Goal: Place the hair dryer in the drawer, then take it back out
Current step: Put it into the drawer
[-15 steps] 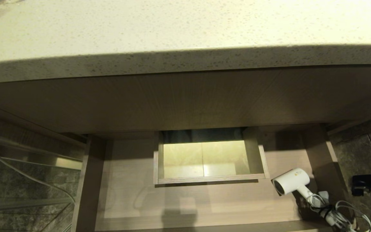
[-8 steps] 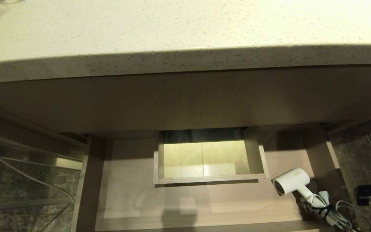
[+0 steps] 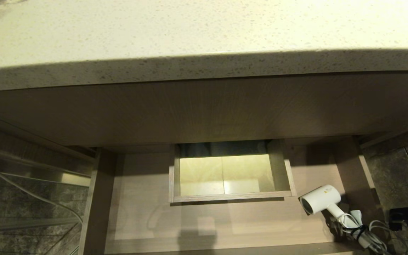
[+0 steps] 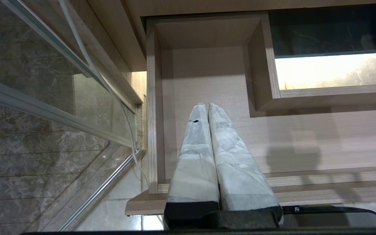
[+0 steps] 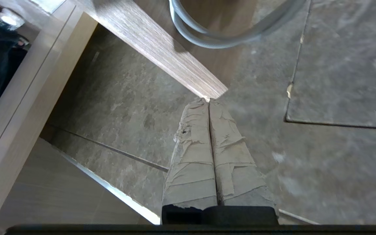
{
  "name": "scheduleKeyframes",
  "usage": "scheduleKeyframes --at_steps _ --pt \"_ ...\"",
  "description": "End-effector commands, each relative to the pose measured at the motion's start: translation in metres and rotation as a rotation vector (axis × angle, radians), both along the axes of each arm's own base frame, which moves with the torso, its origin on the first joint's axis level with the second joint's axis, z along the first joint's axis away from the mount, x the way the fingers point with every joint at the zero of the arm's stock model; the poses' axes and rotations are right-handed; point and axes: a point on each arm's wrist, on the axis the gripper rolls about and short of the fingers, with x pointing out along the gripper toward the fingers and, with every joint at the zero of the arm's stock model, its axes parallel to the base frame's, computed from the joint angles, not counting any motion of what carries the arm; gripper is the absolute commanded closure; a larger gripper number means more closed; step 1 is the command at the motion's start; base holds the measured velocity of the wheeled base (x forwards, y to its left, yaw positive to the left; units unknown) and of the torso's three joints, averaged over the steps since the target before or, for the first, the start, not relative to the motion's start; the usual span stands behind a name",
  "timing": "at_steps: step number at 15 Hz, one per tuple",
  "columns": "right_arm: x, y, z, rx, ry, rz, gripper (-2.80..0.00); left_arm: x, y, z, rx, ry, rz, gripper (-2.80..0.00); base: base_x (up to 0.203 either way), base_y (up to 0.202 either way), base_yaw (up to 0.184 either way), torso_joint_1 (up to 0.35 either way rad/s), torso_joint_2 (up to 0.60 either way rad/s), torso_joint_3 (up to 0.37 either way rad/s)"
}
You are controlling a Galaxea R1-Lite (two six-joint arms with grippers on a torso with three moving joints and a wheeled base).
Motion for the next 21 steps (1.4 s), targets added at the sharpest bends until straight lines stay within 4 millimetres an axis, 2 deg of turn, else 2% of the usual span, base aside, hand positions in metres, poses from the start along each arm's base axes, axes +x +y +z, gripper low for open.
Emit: scheduleKeyframes --at_steps 1,10,21 --pt "0.003 -0.003 -0.009 0.011 0.029 0.004 0.00 0.000 0.000 0.000 0.001 0.000 0.001 0.00 0.000 0.000 0.000 0.000 0.00 0.000" --pt "0.024 -0.016 -0.021 0.008 0.033 0.022 0.00 0.000 0.000 0.000 0.000 0.000 0.001 0.00 0.000 0.000 0.000 0.000 0.00 0.000" --pt "0.030 -0.020 -0.029 0.035 0.065 0.031 0.00 0.000 0.000 0.000 0.001 0.000 0.001 0.00 0.000 0.000 0.000 0.000 0.00 0.000"
